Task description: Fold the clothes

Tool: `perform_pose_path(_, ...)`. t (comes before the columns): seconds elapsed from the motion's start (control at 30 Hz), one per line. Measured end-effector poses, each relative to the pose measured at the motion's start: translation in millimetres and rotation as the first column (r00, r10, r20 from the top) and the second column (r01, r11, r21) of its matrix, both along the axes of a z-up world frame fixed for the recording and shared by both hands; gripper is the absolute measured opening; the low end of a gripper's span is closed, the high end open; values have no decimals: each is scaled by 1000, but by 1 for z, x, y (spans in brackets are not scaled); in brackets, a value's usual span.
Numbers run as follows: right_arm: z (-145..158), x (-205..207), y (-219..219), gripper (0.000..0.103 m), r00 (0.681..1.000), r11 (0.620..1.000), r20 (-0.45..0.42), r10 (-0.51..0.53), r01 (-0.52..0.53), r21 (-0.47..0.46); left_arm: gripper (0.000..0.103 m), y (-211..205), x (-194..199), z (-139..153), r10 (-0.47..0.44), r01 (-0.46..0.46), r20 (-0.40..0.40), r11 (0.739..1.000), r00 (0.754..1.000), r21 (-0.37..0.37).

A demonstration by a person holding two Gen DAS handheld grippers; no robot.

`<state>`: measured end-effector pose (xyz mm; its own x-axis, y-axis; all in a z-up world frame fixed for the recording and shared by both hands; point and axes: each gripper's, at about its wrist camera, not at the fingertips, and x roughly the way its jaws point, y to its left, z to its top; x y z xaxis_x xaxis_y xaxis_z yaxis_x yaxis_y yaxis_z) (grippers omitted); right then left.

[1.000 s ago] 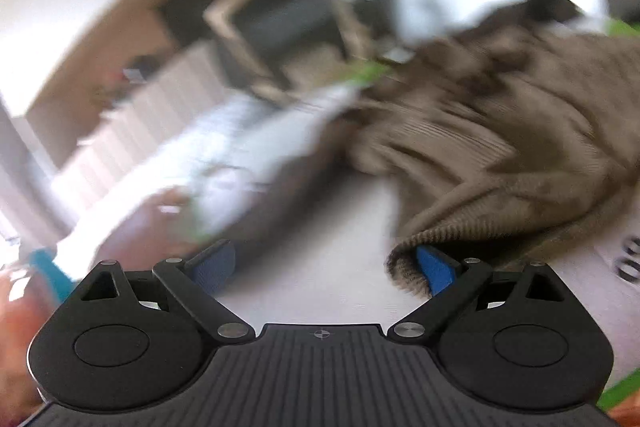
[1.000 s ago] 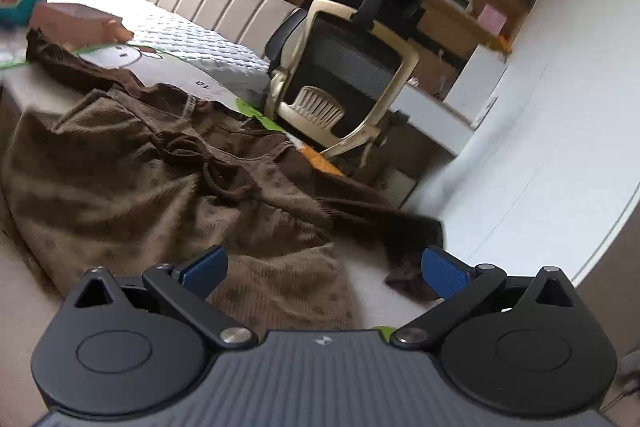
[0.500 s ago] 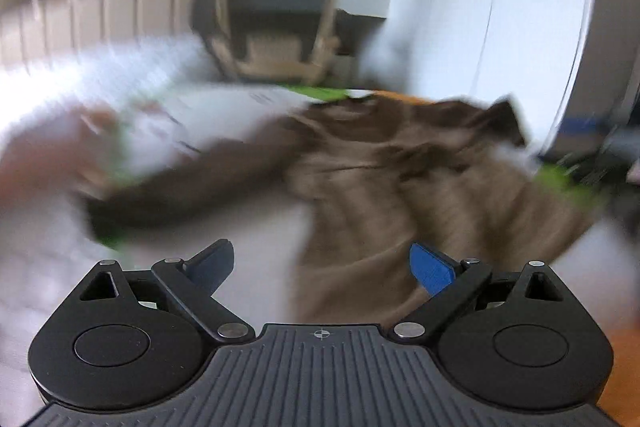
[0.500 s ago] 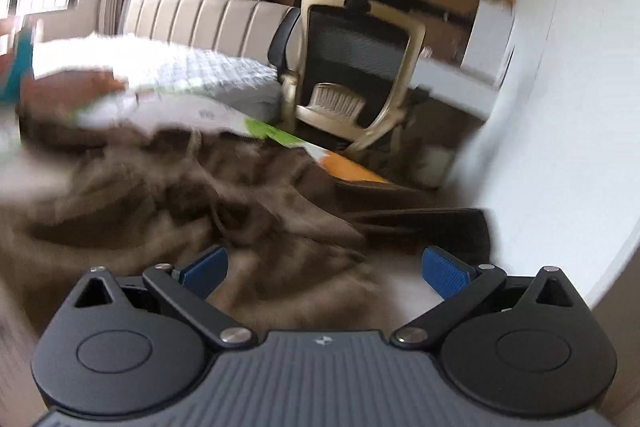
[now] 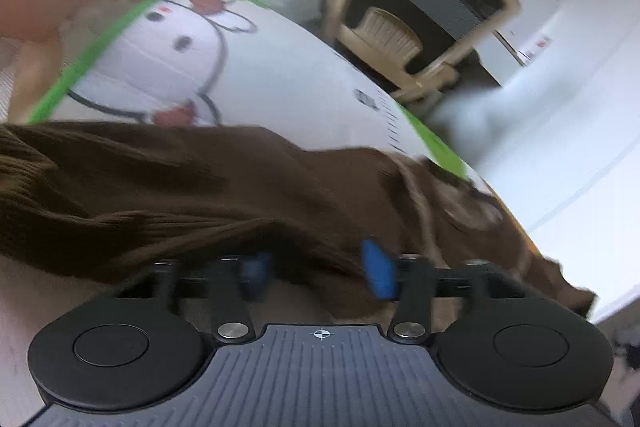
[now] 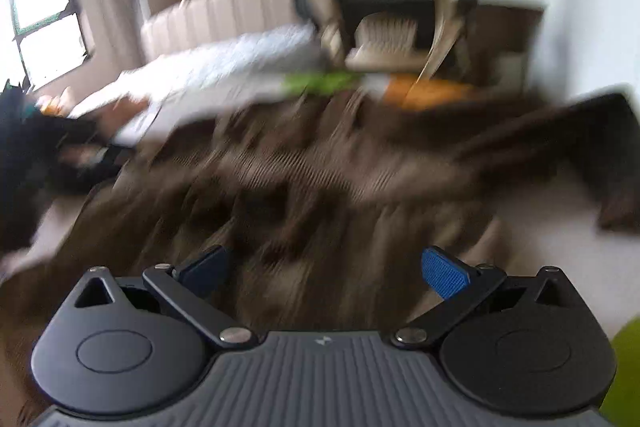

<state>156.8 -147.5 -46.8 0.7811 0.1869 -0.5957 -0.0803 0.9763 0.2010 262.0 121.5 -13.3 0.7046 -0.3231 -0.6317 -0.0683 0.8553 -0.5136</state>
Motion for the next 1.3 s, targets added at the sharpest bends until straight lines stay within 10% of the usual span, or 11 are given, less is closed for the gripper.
perform_pose_path(0.23, 0, -36, 45, 103, 991, 994, -100, 89, -95, -58, 12, 42, -21, 10, 93, -93, 1, 995, 996, 25)
perform_pose_path(0.4, 0, -35, 46, 103, 989, 987, -92, 117, -126, -95, 82, 80, -52, 10, 120, -125, -37, 974, 992, -190)
perform_pose_path(0.53, 7, -21, 37, 103, 992, 993, -85, 95, -100, -56, 86, 107, -55, -8, 315, -358, -172, 845, 933, -397)
perform_pose_path(0.63, 15, -12, 33, 103, 997, 996, -46, 57, -60, -70, 79, 115, -43, -21, 445, -503, -236, 768, 864, -396)
perform_pose_path(0.7, 23, -11, 31, 103, 999, 996, -2, 44, -44, -72, 33, 107, -30, -12, 471, -510, -198, 811, 860, -285)
perform_pose_path(0.77, 30, -10, 29, 103, 999, 997, 36, 31, -28, -75, 12, 95, -17, 3, 478, -495, -135, 857, 868, -145)
perform_pose_path(0.93, 64, 2, 12, 103, 989, 989, 149, -9, 31, -146, 11, 38, 4, 73, 335, -340, 115, 940, 935, 30)
perform_pose_path(1.1, 104, 25, -23, 103, 968, 982, 221, -116, 145, -118, 16, -83, 7, 110, -83, 44, 275, 988, 958, 145)
perform_pose_path(1.2, 121, 44, -41, 103, 962, 975, 213, -173, 198, -103, 53, -150, 10, 90, -411, 386, 161, 907, 897, 166)
perform_pose_path(1.3, 123, 66, -50, 103, 957, 955, 165, -240, 263, -134, 73, -192, 3, 60, -640, 626, 14, 755, 768, 192)
